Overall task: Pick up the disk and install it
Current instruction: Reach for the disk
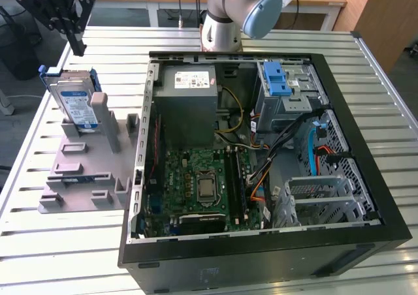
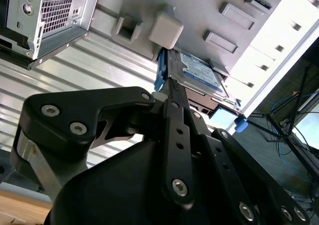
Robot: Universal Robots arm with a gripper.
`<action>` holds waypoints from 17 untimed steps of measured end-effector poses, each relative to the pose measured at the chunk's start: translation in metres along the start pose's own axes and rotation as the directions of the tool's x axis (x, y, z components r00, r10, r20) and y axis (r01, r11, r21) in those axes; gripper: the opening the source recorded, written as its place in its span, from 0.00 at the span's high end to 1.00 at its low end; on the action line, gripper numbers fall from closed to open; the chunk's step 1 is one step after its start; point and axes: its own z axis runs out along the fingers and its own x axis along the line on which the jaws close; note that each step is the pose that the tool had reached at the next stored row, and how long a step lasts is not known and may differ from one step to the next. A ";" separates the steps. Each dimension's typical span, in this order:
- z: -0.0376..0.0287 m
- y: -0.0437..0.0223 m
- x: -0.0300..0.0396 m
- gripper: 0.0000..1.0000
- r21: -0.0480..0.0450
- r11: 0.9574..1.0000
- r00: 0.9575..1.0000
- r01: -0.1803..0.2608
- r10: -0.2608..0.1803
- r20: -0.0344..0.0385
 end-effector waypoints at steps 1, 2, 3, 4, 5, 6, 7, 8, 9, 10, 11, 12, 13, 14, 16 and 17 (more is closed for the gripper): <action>0.0000 0.0000 0.0012 0.89 0.000 1.000 1.000 0.000 0.000 0.000; 0.0000 0.0000 0.0022 0.89 0.000 1.000 1.000 0.000 0.000 0.000; 0.0001 0.0001 0.0031 0.89 0.000 1.000 1.000 0.000 0.000 0.000; 0.0000 0.0002 0.0039 0.89 0.000 1.000 1.000 0.000 0.000 0.000; 0.0001 0.0002 0.0047 0.89 0.000 1.000 1.000 0.000 0.000 0.000; 0.0001 0.0003 0.0056 0.89 0.000 1.000 1.000 0.000 0.000 0.000; 0.0001 0.0005 0.0063 0.89 0.000 1.000 1.000 0.000 0.000 0.000; 0.0001 0.0006 0.0071 0.89 0.000 1.000 1.000 0.000 0.000 0.000; 0.0002 0.0007 0.0079 0.89 0.000 1.000 1.000 0.000 0.000 0.000; 0.0002 0.0009 0.0086 0.89 0.000 1.000 1.000 0.000 0.000 0.000; 0.0002 0.0010 0.0094 0.89 0.000 1.000 1.000 0.000 0.000 0.000; 0.0002 0.0012 0.0102 0.89 0.000 1.000 1.000 0.000 0.000 0.000; 0.0003 0.0013 0.0111 0.89 0.000 1.000 1.000 0.000 0.000 0.000; 0.0003 0.0016 0.0119 0.89 0.000 1.000 1.000 0.000 0.000 0.000; 0.0004 0.0021 0.0145 0.89 0.000 1.000 1.000 0.000 0.000 0.000; 0.0005 0.0023 0.0154 0.89 0.000 1.000 1.000 0.000 0.000 0.000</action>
